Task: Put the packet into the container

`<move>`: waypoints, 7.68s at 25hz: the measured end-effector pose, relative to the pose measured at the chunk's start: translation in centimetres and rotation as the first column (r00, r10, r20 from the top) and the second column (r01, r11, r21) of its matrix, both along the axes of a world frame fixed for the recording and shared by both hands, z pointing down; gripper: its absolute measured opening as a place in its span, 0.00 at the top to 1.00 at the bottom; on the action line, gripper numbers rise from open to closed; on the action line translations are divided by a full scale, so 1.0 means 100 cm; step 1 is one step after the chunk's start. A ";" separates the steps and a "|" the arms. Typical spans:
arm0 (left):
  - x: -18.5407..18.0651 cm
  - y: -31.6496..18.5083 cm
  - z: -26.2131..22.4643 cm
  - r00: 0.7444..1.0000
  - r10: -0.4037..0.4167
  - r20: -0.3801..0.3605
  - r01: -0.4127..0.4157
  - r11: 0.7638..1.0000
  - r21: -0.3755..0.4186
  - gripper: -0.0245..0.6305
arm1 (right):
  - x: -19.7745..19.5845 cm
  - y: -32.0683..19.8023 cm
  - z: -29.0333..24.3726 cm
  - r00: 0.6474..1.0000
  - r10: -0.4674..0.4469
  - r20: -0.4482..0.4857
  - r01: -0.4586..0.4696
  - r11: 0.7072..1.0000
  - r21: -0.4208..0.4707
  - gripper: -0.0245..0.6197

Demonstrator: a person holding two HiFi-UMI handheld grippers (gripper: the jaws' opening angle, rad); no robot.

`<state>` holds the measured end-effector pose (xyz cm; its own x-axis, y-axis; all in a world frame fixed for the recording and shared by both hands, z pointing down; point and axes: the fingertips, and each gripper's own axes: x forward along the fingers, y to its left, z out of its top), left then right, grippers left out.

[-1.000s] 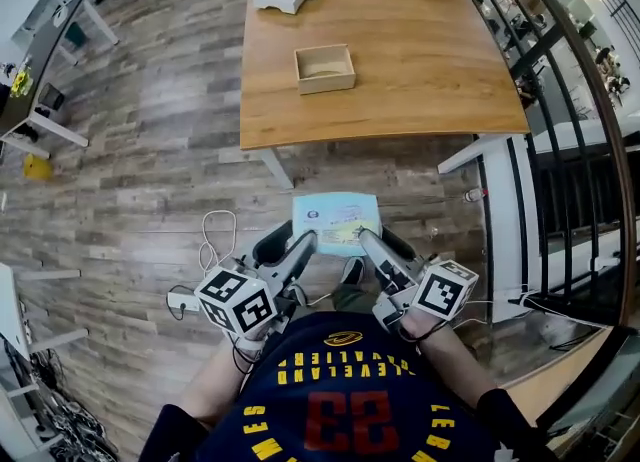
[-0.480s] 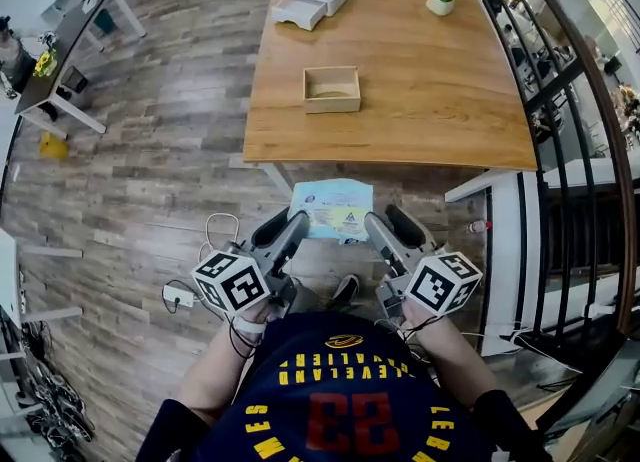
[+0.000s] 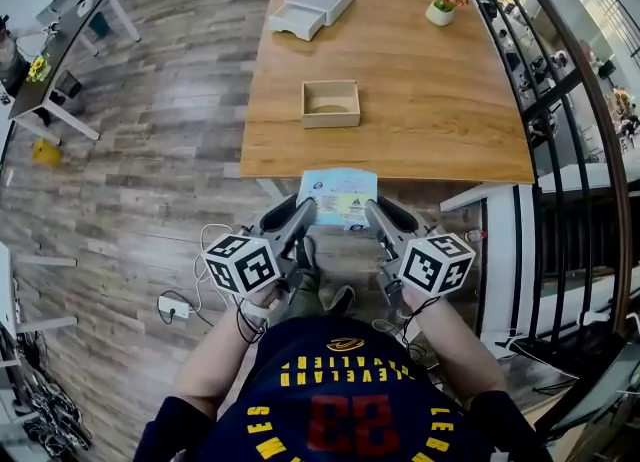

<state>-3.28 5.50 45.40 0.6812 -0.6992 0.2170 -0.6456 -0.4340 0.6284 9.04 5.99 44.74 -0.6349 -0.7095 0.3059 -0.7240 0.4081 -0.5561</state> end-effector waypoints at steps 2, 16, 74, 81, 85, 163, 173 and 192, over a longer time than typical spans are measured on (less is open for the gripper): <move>-0.001 -0.018 0.002 0.999 0.026 0.022 -0.026 1.000 0.001 0.77 | -0.001 -0.019 -0.001 1.000 0.013 -0.005 -0.013 1.000 -0.005 0.86; -0.016 -0.129 0.015 0.965 0.261 -0.005 -0.261 0.965 0.010 0.68 | -0.020 -0.128 0.019 0.997 0.075 0.028 -0.073 0.995 -0.067 0.90; -0.005 -0.298 0.094 0.979 0.184 0.085 -0.170 0.974 -0.150 0.90 | -0.005 -0.303 0.105 0.998 -0.067 0.003 0.067 0.979 -0.195 0.90; -0.006 -0.299 0.107 0.977 0.187 0.098 -0.168 0.971 -0.170 0.90 | -0.006 -0.302 0.118 0.998 -0.067 -0.002 0.065 0.977 -0.203 0.90; -0.007 -0.300 0.109 0.977 0.186 0.101 -0.167 0.971 -0.173 0.90 | -0.008 -0.303 0.120 0.997 -0.074 -0.014 0.070 0.977 -0.202 0.90; 0.020 -0.261 -0.012 0.970 0.224 0.093 -0.234 0.966 0.110 0.91 | -0.035 -0.283 -0.035 1.000 0.018 -0.020 -0.015 0.990 0.140 0.91; 0.033 -0.264 -0.071 0.964 0.248 0.093 -0.264 0.931 0.251 0.91 | -0.046 -0.288 -0.092 1.000 -0.018 0.020 0.013 0.969 0.248 0.94; 0.039 -0.261 -0.130 0.968 0.224 0.114 -0.251 0.892 0.377 0.91 | -0.052 -0.277 -0.140 0.997 -0.065 -0.038 0.074 0.927 0.367 0.95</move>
